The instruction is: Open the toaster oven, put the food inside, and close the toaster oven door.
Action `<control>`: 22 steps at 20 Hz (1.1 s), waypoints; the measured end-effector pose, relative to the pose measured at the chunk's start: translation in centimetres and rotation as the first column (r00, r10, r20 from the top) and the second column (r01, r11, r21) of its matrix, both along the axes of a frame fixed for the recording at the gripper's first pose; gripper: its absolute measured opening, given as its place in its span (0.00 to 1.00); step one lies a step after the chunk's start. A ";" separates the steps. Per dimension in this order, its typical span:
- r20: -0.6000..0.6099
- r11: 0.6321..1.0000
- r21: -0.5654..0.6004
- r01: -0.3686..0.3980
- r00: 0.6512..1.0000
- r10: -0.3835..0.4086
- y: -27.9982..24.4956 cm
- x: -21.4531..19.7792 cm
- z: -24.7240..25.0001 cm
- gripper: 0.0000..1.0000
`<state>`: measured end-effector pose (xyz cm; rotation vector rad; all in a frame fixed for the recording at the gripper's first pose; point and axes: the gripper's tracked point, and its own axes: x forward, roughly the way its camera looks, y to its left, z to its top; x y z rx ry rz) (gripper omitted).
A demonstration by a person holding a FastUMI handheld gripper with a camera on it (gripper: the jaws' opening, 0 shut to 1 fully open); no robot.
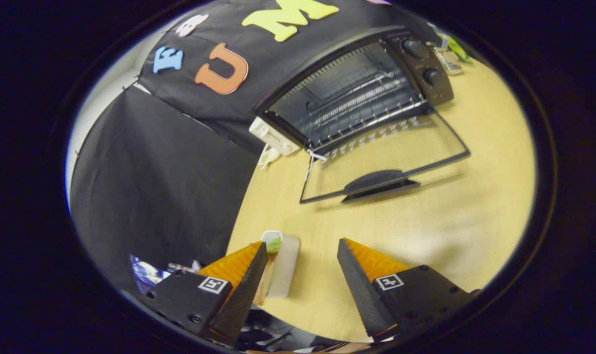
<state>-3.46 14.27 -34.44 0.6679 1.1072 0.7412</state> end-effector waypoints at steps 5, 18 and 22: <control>-0.045 0.991 -0.040 -0.125 0.991 0.123 2.4 -1.6 0.5 0.89; -0.141 0.932 -0.121 -0.343 0.935 0.325 5.4 -5.0 0.9 0.69; -0.165 0.921 -0.131 -0.367 0.924 0.345 5.8 -4.9 0.8 0.61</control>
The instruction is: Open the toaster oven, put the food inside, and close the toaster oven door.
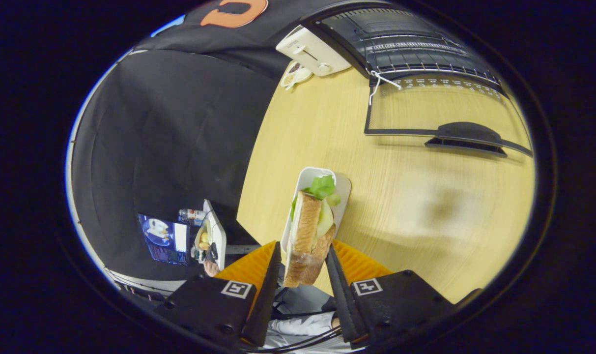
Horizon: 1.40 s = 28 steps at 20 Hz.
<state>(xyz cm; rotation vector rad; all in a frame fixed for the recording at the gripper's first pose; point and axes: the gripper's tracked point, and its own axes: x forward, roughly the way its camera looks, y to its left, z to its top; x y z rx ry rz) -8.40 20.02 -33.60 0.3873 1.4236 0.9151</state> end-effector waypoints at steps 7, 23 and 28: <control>-0.071 1.000 0.010 0.001 0.997 0.000 1.0 0.0 -1.4 0.56; 0.098 0.961 0.250 0.119 0.984 -0.148 -3.9 4.2 3.2 0.37; 0.139 0.860 0.376 0.344 0.897 -0.419 -6.9 9.9 4.6 0.37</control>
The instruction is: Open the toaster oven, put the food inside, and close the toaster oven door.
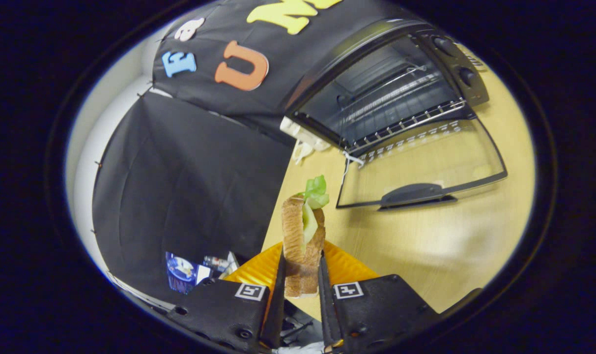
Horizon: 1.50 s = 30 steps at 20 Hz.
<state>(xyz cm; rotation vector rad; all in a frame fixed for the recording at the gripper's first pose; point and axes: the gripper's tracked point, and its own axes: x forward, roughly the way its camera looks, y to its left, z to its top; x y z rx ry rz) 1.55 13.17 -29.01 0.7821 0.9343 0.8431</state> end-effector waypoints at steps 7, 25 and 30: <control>-0.045 0.885 0.162 0.436 0.899 -0.435 -3.5 6.3 -0.2 0.37; -0.163 0.498 0.201 0.844 0.530 -0.832 -4.4 18.9 -2.5 0.37; -0.189 0.484 0.165 0.859 0.509 -0.840 -2.6 21.2 -2.6 0.37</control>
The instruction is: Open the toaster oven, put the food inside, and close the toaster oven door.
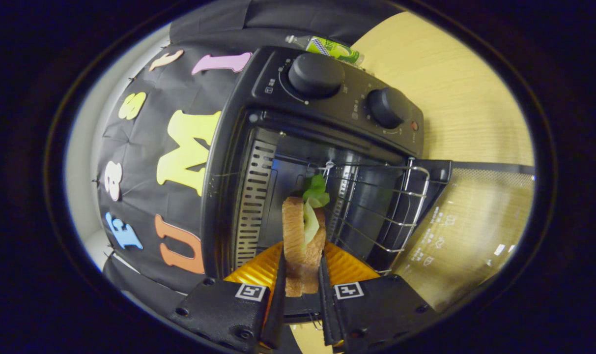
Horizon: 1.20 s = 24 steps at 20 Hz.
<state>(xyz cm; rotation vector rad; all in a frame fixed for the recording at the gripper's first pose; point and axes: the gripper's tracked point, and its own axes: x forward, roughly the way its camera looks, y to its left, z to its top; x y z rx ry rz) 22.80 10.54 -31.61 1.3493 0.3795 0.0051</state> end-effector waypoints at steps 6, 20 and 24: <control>0.008 0.996 -0.085 0.015 1.000 -0.014 1.1 1.2 -0.5 0.37; -0.031 0.912 -0.390 -0.127 0.992 0.125 3.2 0.6 -1.3 0.58; -0.064 0.832 -0.502 -0.239 0.969 0.240 3.9 -0.2 -0.9 0.78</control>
